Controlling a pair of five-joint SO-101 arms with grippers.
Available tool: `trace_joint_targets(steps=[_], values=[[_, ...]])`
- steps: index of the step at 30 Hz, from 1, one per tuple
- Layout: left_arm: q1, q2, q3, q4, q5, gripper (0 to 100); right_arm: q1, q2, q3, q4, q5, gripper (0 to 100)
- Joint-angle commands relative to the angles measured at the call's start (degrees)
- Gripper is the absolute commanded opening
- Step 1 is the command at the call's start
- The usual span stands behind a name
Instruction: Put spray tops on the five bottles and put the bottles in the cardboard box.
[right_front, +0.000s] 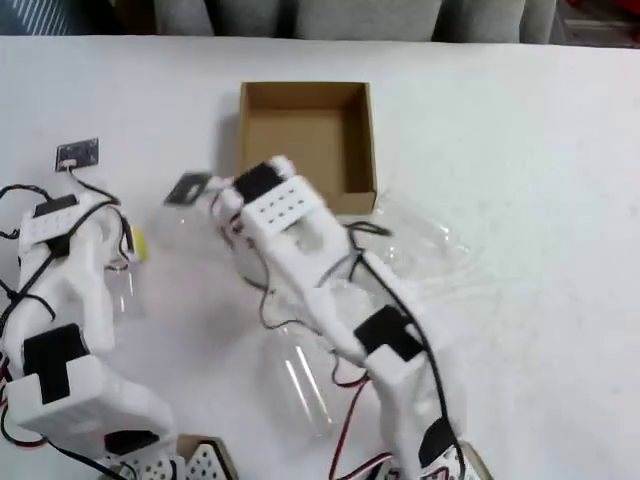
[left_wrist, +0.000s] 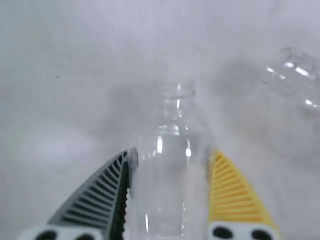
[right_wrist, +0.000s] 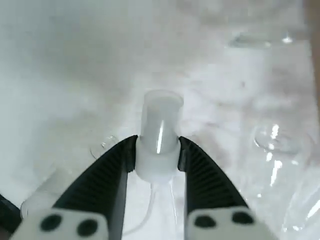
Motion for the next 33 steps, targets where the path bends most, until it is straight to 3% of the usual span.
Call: trace_joint_targets(steps=[1,14,22,27,33], values=[[0.8,-0.5,-2.2,-0.8,0.2,3,4.9,-5.7,-1.1,2.0,-2.8,1.6],[2.5,-1.0,-2.6,1.7,0.3,2,12.7,-26.5,20.9,-1.2,-6.9,1.7],[6.8,-14.7,-2.1,6.3,0.6,2,25.5,-43.9,27.7,-2.1,-6.3,1.6],[14.4,-30.3,1.8,6.5,0.6,3,33.9,-53.6,27.5,-2.5,-6.3,1.8],[27.4,-46.5,8.4,2.0,0.6,3,36.4,-62.3,28.0,-8.7,-6.3,1.8]])
